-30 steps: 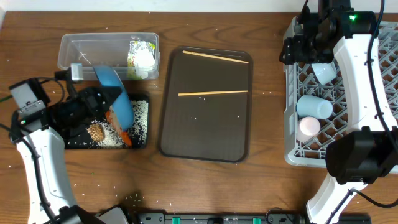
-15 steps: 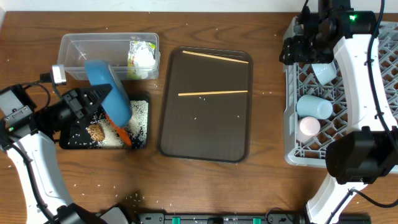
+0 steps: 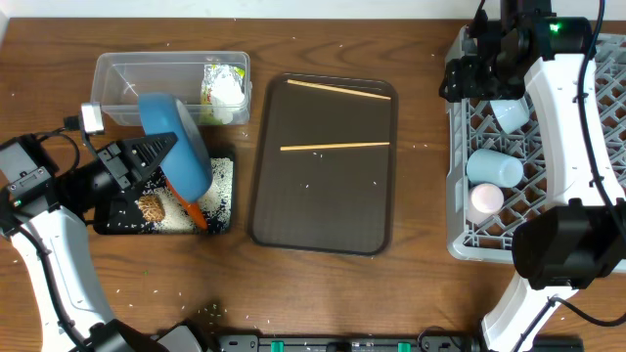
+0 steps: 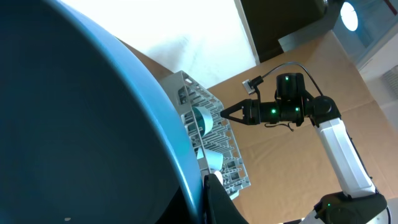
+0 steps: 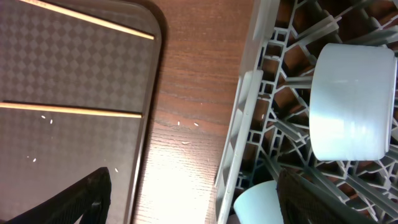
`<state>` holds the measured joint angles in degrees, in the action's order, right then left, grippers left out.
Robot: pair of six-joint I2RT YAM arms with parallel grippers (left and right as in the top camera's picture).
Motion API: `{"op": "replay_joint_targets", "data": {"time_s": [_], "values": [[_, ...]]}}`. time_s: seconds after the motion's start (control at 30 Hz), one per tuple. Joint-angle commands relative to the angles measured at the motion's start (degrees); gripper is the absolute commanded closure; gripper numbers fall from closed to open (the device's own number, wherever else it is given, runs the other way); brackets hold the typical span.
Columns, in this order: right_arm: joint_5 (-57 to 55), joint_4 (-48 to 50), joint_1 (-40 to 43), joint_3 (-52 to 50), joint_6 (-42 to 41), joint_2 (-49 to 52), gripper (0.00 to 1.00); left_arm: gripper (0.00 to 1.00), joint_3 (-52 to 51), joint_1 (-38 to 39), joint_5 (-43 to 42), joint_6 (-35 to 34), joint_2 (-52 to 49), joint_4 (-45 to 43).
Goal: Sort waste into correct bins and load items into the dishwasher rack
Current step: 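Tip the large bowl to pour the rice onto the black tray, then carry the empty large bowl back and set it on the brown tray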
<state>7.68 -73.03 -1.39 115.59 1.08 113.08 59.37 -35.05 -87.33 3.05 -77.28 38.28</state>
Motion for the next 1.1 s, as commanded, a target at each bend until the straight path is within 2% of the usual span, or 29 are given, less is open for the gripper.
{"op": "replay_joint_targets", "data": {"time_s": [0.0,0.43,0.57,0.63,0.8,0.9,1.07], "values": [[-0.3,-0.1,1.0,-0.4,0.7,0.2,0.22,0.94,0.0,-0.3,-2.7,1.3,0.2,-0.2],[-0.3,0.1,1.0,-0.4,0.7,0.2,0.22,0.94,0.0,-0.1,-2.7,1.2,0.3,-0.2],[-0.3,0.1,1.0,-0.4,0.7,0.2,0.21,0.94,0.0,3.1,-0.3,1.2,1.2,-0.7],[-0.3,0.1,1.0,-0.4,0.7,0.2,0.21,0.94,0.4,6.8,5.0,0.9,2.3,-0.9],[-0.3,0.0,1.0,-0.4,0.7,0.2,0.21,0.94,1.6,20.8,21.9,-4.9,4.9,-6.4],[-0.3,-0.1,0.9,-0.4,0.7,0.2,0.22,0.94,1.7,31.7,32.9,-8.2,5.2,-11.1],[-0.1,-0.4,0.9,-0.4,0.7,0.2,0.22,0.94,1.7,50.2,53.7,-8.3,4.0,-13.8]]}}
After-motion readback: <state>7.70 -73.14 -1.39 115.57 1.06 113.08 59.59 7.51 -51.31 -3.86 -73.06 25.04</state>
